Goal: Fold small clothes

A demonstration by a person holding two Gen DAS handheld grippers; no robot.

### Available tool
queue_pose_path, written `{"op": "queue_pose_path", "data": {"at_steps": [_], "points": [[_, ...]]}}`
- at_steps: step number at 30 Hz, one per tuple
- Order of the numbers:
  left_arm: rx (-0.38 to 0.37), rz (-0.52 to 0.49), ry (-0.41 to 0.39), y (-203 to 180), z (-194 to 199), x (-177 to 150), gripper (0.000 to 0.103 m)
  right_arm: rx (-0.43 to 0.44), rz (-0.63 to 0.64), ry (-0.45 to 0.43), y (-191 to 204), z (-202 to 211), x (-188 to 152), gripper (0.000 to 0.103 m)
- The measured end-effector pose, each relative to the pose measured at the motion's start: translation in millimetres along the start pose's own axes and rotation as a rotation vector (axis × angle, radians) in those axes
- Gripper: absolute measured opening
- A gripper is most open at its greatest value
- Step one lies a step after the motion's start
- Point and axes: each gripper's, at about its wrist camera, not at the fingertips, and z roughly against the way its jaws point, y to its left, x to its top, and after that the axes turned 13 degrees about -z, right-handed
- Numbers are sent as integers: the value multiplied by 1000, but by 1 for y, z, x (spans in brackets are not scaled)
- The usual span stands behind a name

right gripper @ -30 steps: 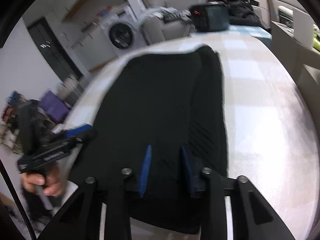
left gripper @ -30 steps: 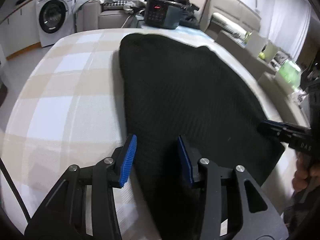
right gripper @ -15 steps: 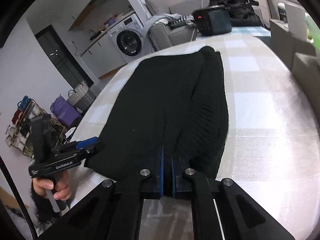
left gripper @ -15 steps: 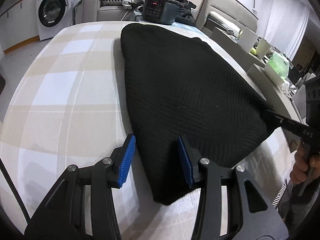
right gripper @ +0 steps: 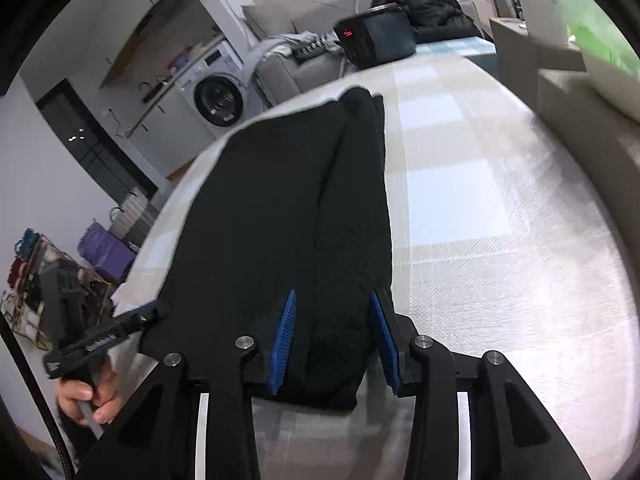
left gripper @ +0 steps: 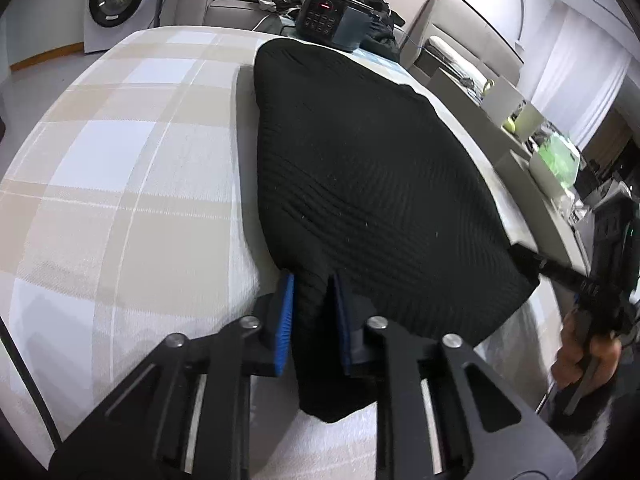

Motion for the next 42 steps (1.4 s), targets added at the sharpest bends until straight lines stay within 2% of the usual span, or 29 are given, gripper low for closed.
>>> {"op": "queue_pose_path", "data": {"at_steps": [1, 4, 7, 14, 20, 27, 29, 30, 31, 32, 33, 37, 38, 41, 42], "points": [[6, 4, -3, 2, -1, 2, 14, -9, 17, -1, 2, -3, -1, 34], [23, 16, -7, 12, -4, 8, 14, -14, 20, 0, 10, -8, -6, 29], [33, 1, -9, 15, -4, 10, 14, -30, 46, 2, 22, -14, -10, 29], [60, -47, -18, 10, -1, 6, 15, -98, 57, -29, 18, -10, -12, 30], [70, -64, -20, 8, 0, 3, 15, -103, 50, -25, 13, -4, -7, 37], [59, -70, -25, 9, 3, -1, 16, -86, 72, -22, 15, 1, -9, 54], [51, -66, -25, 10, 4, -3, 16, -75, 63, -5, 13, -2, -10, 54], [45, -62, -25, 11, 4, -4, 16, -70, 64, -3, 12, -4, -10, 52], [38, -61, -24, 11, 4, -4, 16, -65, 65, -5, 11, -5, -10, 37], [35, -63, -21, 11, 4, -5, 16, -38, 65, -8, 11, -7, -9, 28], [33, -67, -18, 9, 5, -6, 16, -29, 59, -10, 10, -9, -7, 24], [27, -84, -17, 4, 7, -9, 17, -64, 36, -26, 8, -15, 2, 23], [33, -86, -17, 4, 8, -9, 20, -73, 42, -30, 10, -15, 2, 23], [72, -77, -28, 6, 14, -9, 31, -89, 69, -39, 9, -7, 3, 37], [103, -80, -43, 6, 20, -9, 38, -96, 76, -49, 10, -3, 2, 53]]}}
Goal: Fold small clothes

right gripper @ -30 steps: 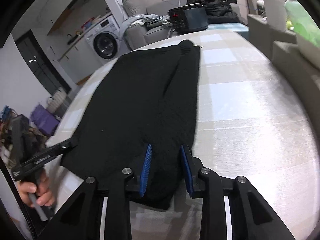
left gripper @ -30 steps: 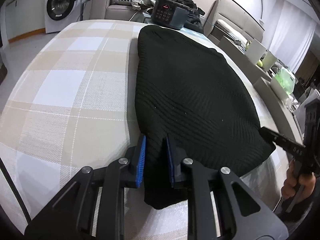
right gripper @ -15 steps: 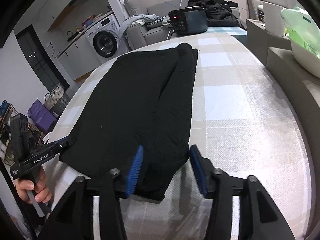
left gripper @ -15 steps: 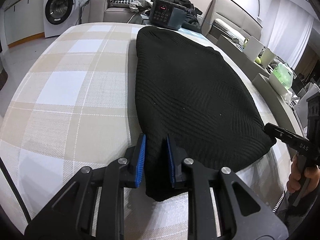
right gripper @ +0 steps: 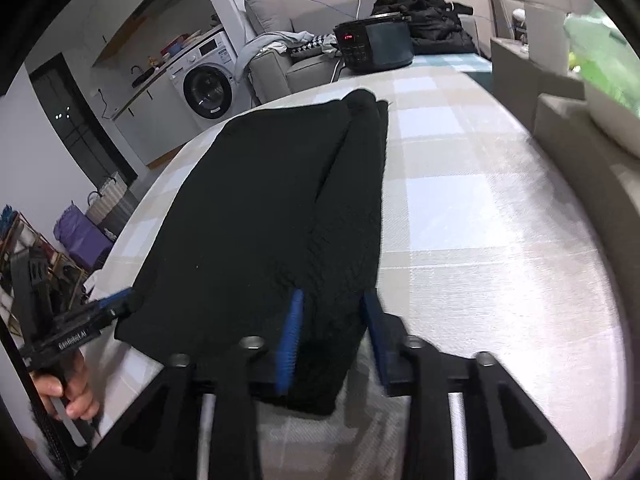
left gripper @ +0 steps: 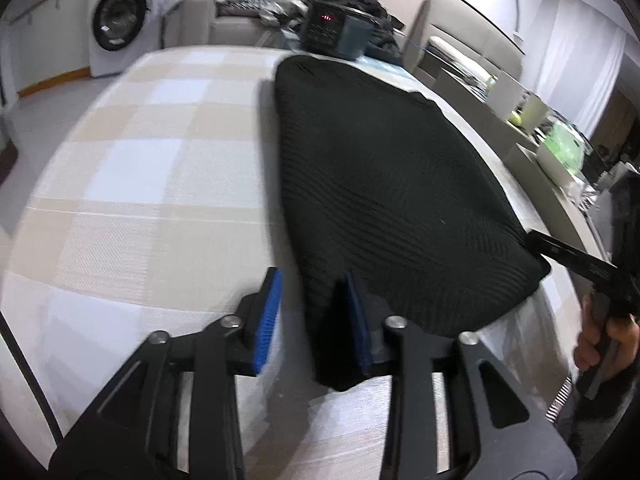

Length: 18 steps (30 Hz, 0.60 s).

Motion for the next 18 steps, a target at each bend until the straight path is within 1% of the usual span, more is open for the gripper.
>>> {"op": "queue_pose_path", "data": {"at_steps": [1, 3, 4, 5, 6, 7, 8, 9, 11, 13, 16, 18], "points": [[15, -8, -21, 0, 5, 0, 42, 2, 6, -15, 0, 5, -1, 65], [43, -26, -101, -2, 22, -2, 66, 27, 36, -43, 2, 17, -5, 70], [51, -33, -132, -3, 28, -4, 72, 29, 56, -52, 4, 20, -7, 78], [61, -48, -166, -5, 35, -5, 83, 25, 86, -71, 8, 25, -10, 84], [73, -67, -193, -8, 41, -6, 88, 25, 109, -95, 12, 29, -12, 92], [83, -81, -209, -11, 45, -7, 89, 36, 139, -136, 16, 35, -16, 96], [95, -96, -224, -14, 48, -8, 95, 52, 152, -164, 18, 40, -18, 98], [103, -107, -234, -17, 50, -9, 102, 68, 160, -188, 20, 43, -20, 102], [100, -132, -268, -21, 55, -10, 102, 88, 175, -238, 22, 50, -23, 103], [97, -145, -286, -24, 56, -11, 102, 100, 192, -284, 23, 53, -25, 103], [115, -166, -329, -31, 59, -13, 102, 92, 220, -317, 26, 55, -26, 103], [123, -173, -341, -34, 59, -15, 102, 101, 218, -330, 25, 53, -27, 103]]}}
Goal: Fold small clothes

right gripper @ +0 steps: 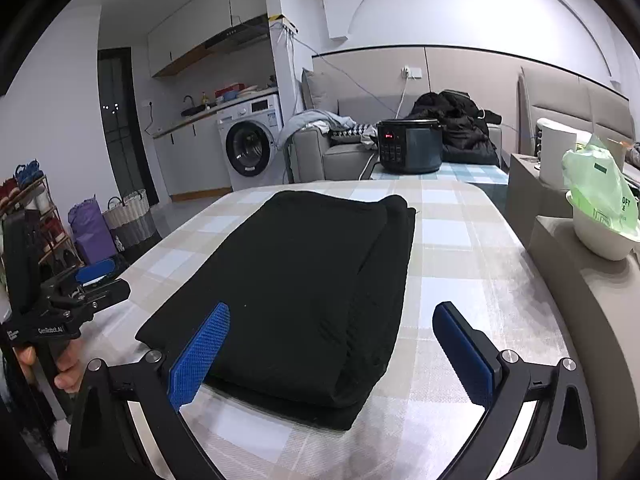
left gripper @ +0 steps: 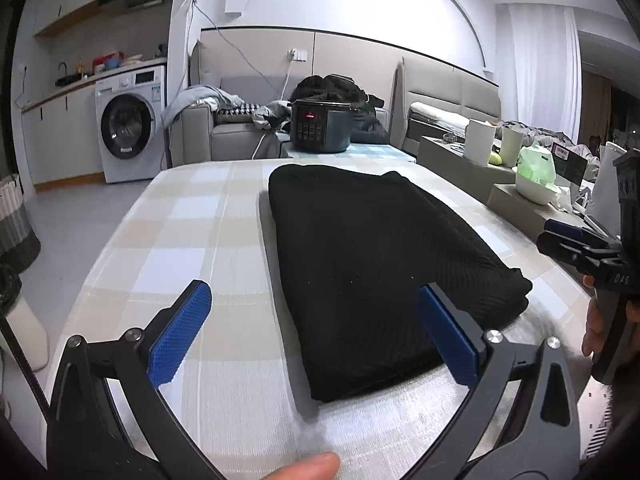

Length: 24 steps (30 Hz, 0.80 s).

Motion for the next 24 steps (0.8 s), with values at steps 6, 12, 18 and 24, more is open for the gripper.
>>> {"op": "queue_pose_path", "data": {"at_steps": [6, 12, 18, 24], "points": [[3, 11, -18, 1, -4, 1, 102, 7, -46, -30, -11, -3, -1, 103], [6, -6, -7, -1, -9, 2, 102, 6, -41, -59, -11, 1, -2, 103], [9, -4, -4, 1, -10, 2, 102, 8, -35, -81, -12, 4, -2, 103], [-7, 2, 9, 3, -15, 0, 102, 9, -32, -112, -12, 10, -4, 103]]}}
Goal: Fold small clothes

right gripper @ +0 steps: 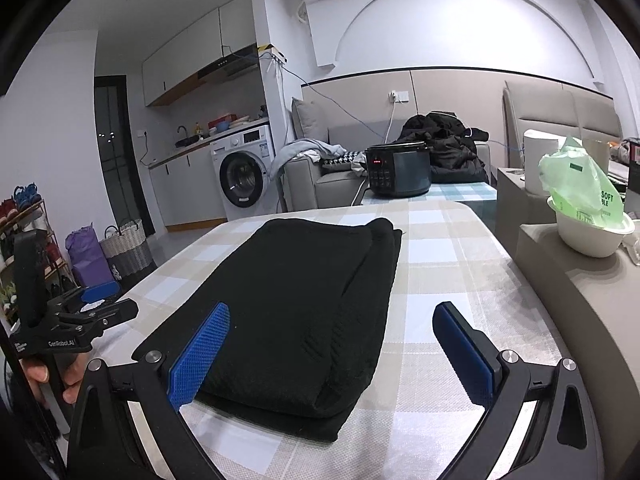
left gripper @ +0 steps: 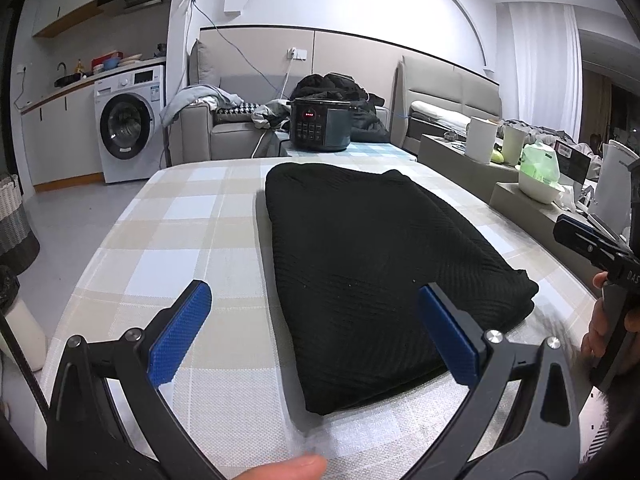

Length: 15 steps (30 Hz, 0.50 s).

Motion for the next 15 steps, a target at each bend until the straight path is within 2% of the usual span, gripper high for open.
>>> {"op": "queue_pose_path", "data": {"at_steps": [15], "points": [[-12, 8, -2, 6, -3, -3, 102, -8, 57, 12, 13, 0, -5, 103]]}}
